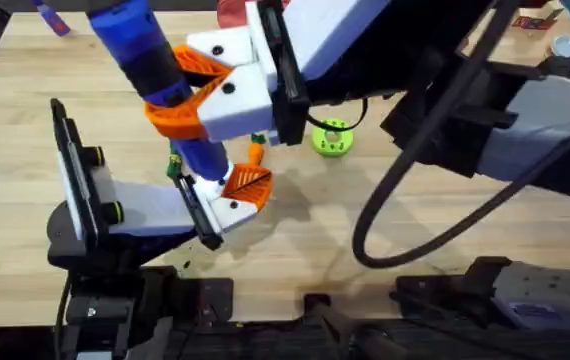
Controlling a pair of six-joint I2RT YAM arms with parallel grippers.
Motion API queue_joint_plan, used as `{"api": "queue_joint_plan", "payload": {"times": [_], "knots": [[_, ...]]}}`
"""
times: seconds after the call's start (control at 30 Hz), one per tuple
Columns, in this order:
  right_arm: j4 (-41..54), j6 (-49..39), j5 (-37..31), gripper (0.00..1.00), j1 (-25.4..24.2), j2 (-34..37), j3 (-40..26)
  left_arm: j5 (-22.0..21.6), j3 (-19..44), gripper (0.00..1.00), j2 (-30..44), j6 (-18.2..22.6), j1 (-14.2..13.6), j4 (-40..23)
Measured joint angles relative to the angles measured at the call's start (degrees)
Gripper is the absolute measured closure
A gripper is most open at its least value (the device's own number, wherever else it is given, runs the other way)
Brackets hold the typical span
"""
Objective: Pick up the gripper from the table and insert it into the empty holder that is missing its gripper. Then pick up a screw, insert it into the mounting hole, and use the screwdriver to tighten it. Finally, clean up the table by picking up the vegetable and placing it into the bucket.
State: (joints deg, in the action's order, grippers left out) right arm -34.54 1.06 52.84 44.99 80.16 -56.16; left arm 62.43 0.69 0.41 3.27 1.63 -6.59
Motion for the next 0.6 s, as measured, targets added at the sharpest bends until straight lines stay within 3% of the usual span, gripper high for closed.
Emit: {"api": "queue_joint_plan", "payload": {"times": [0.6], "knots": [[-0.20,0.00,0.00,0.978,0.00,0.22,0.50,0.00,0.00,0.992,0.01,0.00,0.00,0.00]]}}
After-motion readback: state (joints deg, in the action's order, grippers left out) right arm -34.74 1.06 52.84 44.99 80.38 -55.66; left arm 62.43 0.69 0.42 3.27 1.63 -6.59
